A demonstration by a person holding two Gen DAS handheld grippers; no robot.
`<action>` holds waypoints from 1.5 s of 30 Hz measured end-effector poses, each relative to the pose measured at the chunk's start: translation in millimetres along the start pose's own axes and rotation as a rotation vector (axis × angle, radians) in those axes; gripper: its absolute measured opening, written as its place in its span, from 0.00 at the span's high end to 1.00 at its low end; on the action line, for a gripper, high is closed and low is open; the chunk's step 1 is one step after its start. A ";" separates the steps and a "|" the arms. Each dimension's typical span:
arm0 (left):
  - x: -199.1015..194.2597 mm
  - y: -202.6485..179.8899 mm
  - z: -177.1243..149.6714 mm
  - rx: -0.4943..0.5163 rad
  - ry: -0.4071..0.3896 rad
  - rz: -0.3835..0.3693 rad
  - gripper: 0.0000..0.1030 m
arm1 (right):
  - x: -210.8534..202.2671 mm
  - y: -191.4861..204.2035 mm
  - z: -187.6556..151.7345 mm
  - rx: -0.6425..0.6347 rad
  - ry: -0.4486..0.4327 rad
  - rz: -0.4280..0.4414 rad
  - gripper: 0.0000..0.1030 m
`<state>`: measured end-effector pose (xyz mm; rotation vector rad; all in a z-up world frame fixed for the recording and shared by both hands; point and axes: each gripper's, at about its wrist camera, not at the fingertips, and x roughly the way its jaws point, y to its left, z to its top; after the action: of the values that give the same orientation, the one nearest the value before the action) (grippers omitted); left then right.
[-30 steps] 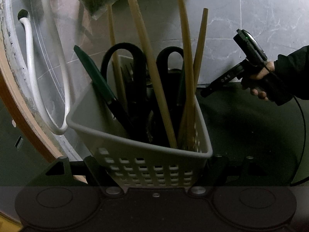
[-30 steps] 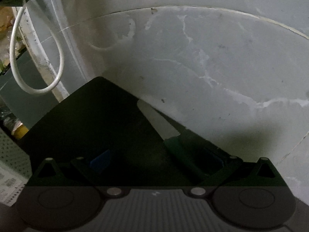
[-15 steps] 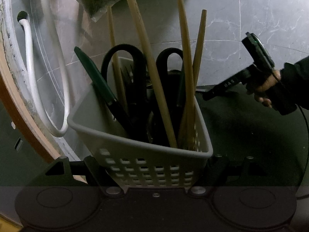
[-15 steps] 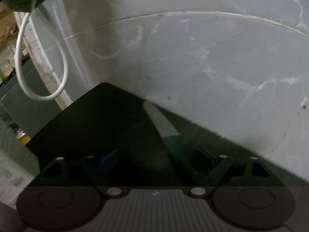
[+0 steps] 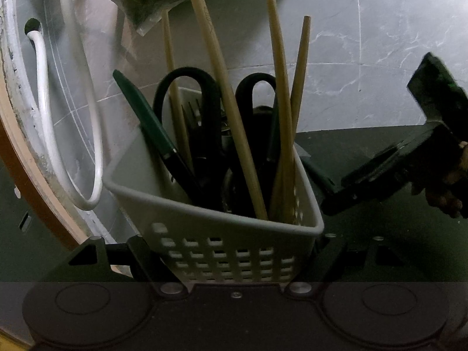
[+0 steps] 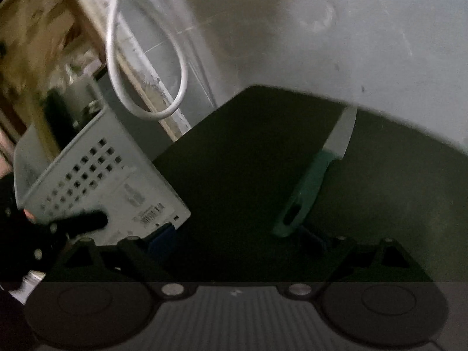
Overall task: Organize utensils
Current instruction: 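Close the right gripper on the teal knife handle, then lift the teal knife off the mat with the right gripper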
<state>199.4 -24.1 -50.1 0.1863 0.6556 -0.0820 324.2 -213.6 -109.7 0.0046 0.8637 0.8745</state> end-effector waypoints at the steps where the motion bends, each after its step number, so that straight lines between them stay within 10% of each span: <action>1: -0.1 0.2 -0.3 0.001 -0.002 0.000 0.20 | -4.1 0.1 2.5 -0.038 -0.008 -0.030 0.09; 11: -0.5 -0.5 -1.1 -0.005 -0.006 0.003 0.21 | 2.9 2.2 35.0 -0.684 0.114 -0.308 0.08; 17: -0.9 -2.1 -1.0 -0.007 -0.004 0.007 0.21 | 29.9 18.3 29.7 -1.162 0.274 -0.223 0.13; 24: -1.5 -2.2 0.1 -0.011 -0.001 0.010 0.21 | 44.8 36.1 44.7 -1.380 0.389 -0.061 0.27; 32: -1.7 -2.9 1.0 -0.012 0.002 0.010 0.21 | 71.0 37.8 84.4 -1.213 0.613 0.097 0.38; 45: -1.2 -2.9 1.0 -0.010 -0.002 0.005 0.21 | 54.4 -8.0 99.3 -0.758 0.497 0.060 0.63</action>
<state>198.6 -27.1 -49.0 0.1778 0.6532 -0.0737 413.7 -149.7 -81.7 -0.8807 0.9409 1.2410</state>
